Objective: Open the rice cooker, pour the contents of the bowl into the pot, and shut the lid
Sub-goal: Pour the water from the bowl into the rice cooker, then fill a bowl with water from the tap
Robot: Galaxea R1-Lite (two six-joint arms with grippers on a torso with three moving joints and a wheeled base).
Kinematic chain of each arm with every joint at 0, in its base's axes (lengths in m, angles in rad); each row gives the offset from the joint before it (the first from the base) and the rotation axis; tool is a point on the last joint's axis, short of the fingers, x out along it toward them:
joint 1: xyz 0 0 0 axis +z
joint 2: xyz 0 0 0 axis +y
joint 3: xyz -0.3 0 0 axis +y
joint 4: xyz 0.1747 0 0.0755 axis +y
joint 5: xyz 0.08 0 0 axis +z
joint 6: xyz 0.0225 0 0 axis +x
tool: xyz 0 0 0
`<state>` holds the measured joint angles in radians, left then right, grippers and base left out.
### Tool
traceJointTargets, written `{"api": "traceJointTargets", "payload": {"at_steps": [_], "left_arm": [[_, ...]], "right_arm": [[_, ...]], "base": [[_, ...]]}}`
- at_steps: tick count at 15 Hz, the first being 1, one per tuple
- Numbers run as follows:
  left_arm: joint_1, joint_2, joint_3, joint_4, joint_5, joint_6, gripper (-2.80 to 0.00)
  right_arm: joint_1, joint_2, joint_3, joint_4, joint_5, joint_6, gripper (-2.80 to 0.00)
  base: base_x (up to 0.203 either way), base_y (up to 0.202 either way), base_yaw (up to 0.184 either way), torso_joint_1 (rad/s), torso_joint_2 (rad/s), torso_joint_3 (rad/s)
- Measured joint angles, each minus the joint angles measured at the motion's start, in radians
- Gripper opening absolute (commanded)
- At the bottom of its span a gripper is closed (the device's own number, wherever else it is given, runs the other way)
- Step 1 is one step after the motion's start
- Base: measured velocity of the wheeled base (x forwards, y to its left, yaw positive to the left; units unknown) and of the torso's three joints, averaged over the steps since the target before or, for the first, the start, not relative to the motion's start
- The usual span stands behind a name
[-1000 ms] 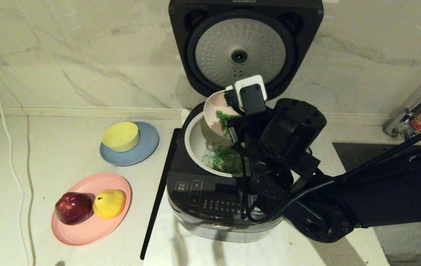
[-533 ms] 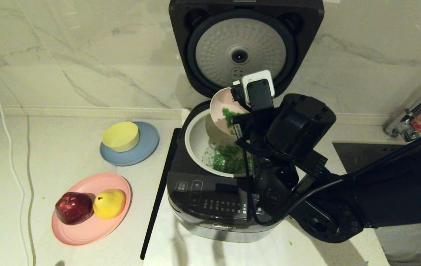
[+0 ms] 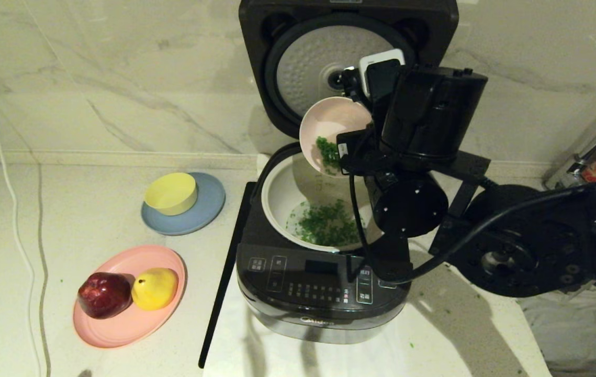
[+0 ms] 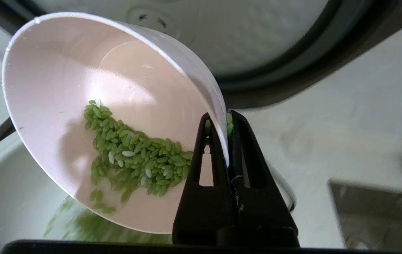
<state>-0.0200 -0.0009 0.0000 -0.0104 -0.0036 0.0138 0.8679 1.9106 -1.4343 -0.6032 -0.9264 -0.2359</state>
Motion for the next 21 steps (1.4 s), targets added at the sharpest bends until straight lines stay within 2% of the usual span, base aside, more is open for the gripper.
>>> {"api": "traceJointTargets", "payload": {"at_steps": [2,4,7,9,11,14,19,21], "left_arm": [[0.0,0.0,0.0,0.0,0.0,0.0,-2.8],[0.0,0.0,0.0,0.0,0.0,0.0,-2.8],[0.0,0.0,0.0,0.0,0.0,0.0,-2.8],[0.0,0.0,0.0,0.0,0.001,0.0,-2.8],[0.0,0.0,0.0,0.0,0.001,0.0,-2.8],[0.0,0.0,0.0,0.0,0.001,0.0,-2.8],[0.0,0.0,0.0,0.0,0.001,0.0,-2.8],[0.0,0.0,0.0,0.0,0.0,0.0,-2.8]], "right_arm": [[0.0,-0.023,-0.099,0.275,0.028,0.186,-2.8],[0.0,-0.039,-0.227,0.58,0.102,0.393,-2.8],[-0.008,-0.055,-0.426,1.06,0.301,0.698,-2.8],[-0.019,-0.075,-0.467,1.287,0.418,0.808,-2.8],[-0.023,-0.107,-0.475,1.418,0.495,0.83,-2.8],[-0.046,-0.182,-0.463,1.532,0.592,0.836,-2.8],[-0.12,-0.342,-0.33,1.599,0.71,0.836,-2.8],[-0.177,-0.402,-0.251,1.598,0.734,0.836,-2.8]], "base": [[0.0,0.0,0.0,0.0,0.0,0.0],[0.0,0.0,0.0,0.0,0.0,0.0],[0.0,0.0,0.0,0.0,0.0,0.0],[0.0,0.0,0.0,0.0,0.0,0.0],[0.0,0.0,0.0,0.0,0.0,0.0],[0.0,0.0,0.0,0.0,0.0,0.0],[0.0,0.0,0.0,0.0,0.0,0.0],[0.0,0.0,0.0,0.0,0.0,0.0]]}}
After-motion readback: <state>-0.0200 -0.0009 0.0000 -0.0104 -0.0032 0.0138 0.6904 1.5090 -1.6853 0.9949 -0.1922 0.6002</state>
